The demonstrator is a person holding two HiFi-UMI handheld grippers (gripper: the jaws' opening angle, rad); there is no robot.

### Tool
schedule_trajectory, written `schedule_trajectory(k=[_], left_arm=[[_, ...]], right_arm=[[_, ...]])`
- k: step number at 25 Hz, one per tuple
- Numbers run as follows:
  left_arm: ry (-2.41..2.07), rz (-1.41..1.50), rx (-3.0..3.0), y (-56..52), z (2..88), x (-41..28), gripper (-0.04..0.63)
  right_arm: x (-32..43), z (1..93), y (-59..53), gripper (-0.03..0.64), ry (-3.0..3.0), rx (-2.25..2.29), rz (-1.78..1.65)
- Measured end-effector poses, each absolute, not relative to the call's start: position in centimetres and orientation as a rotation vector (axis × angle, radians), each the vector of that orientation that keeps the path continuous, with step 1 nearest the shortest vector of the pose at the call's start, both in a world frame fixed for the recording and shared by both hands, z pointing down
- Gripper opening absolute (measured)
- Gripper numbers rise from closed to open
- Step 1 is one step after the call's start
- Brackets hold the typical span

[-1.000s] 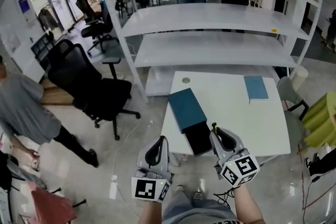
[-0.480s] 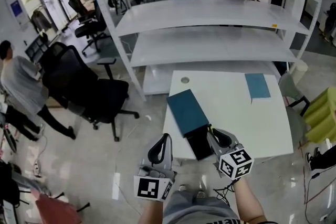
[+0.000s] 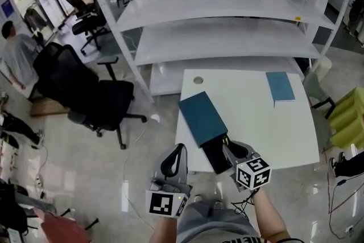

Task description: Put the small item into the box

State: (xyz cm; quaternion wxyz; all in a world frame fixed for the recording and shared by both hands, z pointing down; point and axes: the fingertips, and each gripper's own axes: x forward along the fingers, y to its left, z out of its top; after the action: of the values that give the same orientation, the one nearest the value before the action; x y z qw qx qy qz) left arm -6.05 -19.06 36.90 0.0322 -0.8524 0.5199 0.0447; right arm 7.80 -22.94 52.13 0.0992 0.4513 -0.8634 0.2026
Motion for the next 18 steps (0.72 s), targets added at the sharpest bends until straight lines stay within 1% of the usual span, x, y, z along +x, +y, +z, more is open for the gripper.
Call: schedule_trajectory(k=[18], left_arm=[[1.64,0.108,-2.663,-21.4,39.1,-8.3,0.011]], right_arm=[[5.9,61.2,-24.4,0.066,-2.277,1.182,0.81]])
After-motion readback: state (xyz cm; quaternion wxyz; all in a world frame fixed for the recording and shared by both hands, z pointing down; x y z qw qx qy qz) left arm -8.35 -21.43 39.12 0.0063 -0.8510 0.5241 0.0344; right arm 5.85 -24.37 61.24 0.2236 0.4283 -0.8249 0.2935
